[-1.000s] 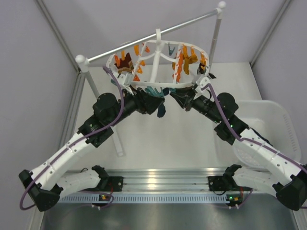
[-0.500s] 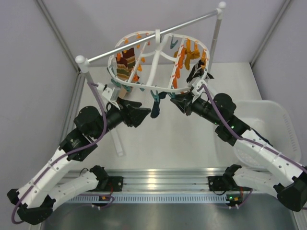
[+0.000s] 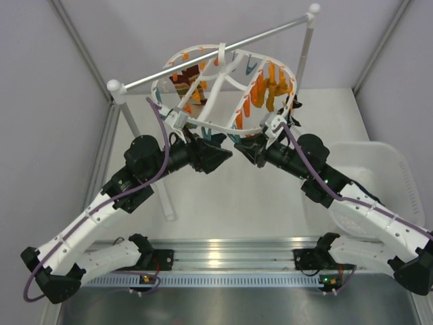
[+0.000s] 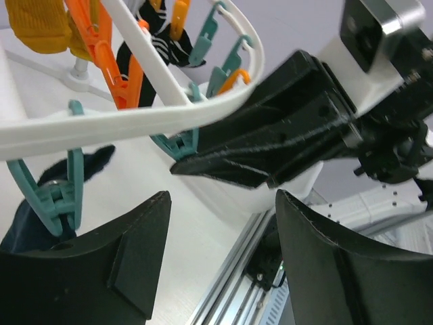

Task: Clip the socks to the hanger
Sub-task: Open the clamp at the hanger.

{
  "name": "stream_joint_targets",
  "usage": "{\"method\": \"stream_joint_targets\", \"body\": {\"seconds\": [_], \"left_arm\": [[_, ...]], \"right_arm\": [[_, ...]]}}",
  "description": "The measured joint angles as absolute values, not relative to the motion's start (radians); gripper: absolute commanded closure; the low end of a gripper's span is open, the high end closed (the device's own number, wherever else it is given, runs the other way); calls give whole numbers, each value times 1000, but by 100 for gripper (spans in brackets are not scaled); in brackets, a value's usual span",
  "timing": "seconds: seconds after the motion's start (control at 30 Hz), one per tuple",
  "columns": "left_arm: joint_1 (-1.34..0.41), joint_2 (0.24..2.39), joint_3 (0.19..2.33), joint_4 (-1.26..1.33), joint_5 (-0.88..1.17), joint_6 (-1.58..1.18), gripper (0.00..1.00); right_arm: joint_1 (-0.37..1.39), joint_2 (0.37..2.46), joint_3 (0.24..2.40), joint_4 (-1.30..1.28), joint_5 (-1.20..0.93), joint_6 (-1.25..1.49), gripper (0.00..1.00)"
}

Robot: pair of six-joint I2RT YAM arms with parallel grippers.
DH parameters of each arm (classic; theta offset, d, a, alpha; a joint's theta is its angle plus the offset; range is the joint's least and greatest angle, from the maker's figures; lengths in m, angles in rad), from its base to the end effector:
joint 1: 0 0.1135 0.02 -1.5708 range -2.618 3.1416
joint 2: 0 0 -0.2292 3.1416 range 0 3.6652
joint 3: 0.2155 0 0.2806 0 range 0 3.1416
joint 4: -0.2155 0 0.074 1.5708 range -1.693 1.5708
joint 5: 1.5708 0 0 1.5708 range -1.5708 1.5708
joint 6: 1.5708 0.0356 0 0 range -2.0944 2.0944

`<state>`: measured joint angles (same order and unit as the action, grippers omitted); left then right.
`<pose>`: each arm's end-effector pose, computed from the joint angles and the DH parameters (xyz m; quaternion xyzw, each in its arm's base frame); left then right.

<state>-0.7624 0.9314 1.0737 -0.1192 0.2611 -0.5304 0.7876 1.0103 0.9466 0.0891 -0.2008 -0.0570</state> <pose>0.1776 -0.1824 0.3982 0.1727 0.6775 -0.4998 0.5113 0.1956 0.2065 0.3528 -0.3501 0.6041 0.3199 0.6404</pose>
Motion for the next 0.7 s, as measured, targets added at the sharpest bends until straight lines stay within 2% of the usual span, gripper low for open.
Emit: {"method": "stream_joint_targets", "body": {"seconds": [0.4,0.7], "left_arm": [[-773,1044,1133,-113,49,-633,36],[-781,1050,1133,-112,-5,-636,37]], "right_arm": [[830,1044,952,114,-178,-23,100],[834,1063,952,141,-163,10,100]]}}
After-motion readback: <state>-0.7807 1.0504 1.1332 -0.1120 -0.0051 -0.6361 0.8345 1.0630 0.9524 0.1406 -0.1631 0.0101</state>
